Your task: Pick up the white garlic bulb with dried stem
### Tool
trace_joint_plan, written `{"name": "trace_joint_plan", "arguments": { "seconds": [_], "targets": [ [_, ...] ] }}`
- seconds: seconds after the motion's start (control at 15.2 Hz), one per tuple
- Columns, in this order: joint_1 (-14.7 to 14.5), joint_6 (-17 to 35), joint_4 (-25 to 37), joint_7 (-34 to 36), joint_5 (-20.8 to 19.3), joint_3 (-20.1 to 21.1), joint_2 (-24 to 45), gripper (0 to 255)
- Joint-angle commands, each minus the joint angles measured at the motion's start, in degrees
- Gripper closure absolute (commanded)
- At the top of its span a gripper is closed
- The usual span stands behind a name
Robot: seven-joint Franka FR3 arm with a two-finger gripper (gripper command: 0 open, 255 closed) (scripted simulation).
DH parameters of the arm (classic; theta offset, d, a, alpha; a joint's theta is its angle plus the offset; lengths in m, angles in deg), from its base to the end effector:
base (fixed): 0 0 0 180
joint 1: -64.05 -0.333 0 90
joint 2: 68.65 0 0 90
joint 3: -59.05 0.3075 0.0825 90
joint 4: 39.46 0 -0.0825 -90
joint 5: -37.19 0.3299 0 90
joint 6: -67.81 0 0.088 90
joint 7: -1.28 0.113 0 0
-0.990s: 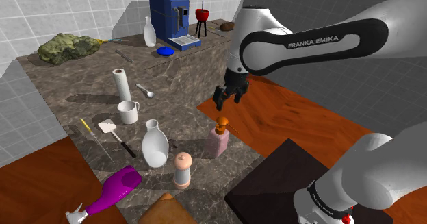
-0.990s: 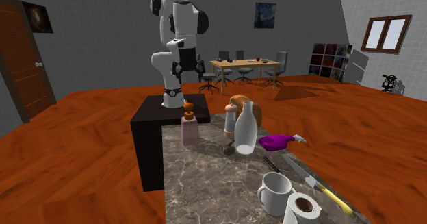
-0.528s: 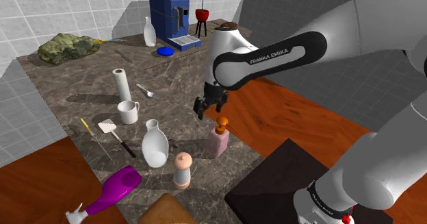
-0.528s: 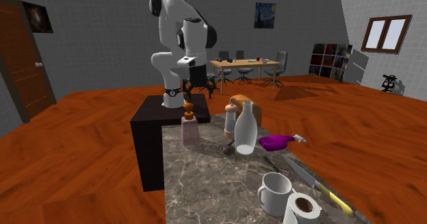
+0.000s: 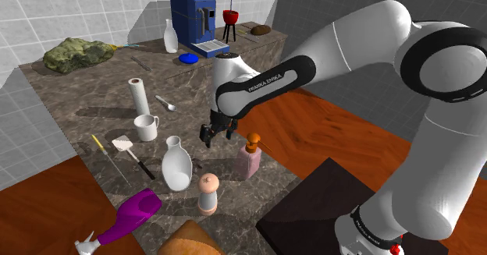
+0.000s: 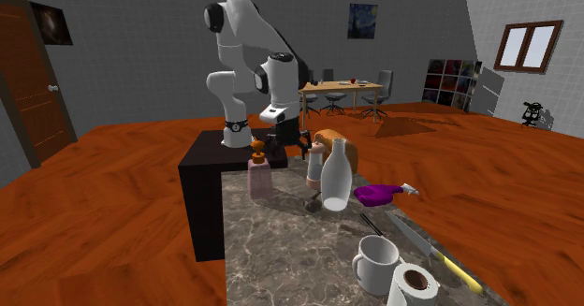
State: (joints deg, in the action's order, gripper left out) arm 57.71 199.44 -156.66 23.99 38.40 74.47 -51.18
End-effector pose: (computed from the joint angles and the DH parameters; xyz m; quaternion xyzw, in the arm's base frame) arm 0.5085 0.1980 0.3165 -0.9984 0.0205 0.0378 0.0362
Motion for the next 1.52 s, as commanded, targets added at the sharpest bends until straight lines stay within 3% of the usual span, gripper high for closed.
{"name": "trace_joint_plan", "arguments": {
  "seconds": [0.0,0.59,1.25,1.32,1.45],
  "targets": [
    [-1.0,0.8,3.3,1.2,-0.9,-0.1,4.4,0],
    [-6.1,0.6,22.8,4.4,-3.8,-1.5,25.1,0],
    [-6.7,3.9,24.0,4.3,-4.4,-2.2,29.5,0],
    [-6.7,4.0,23.7,4.3,-4.4,-2.2,29.4,255],
    [-6.7,4.0,23.8,4.3,-4.4,-2.2,29.4,255]
  ]
}}
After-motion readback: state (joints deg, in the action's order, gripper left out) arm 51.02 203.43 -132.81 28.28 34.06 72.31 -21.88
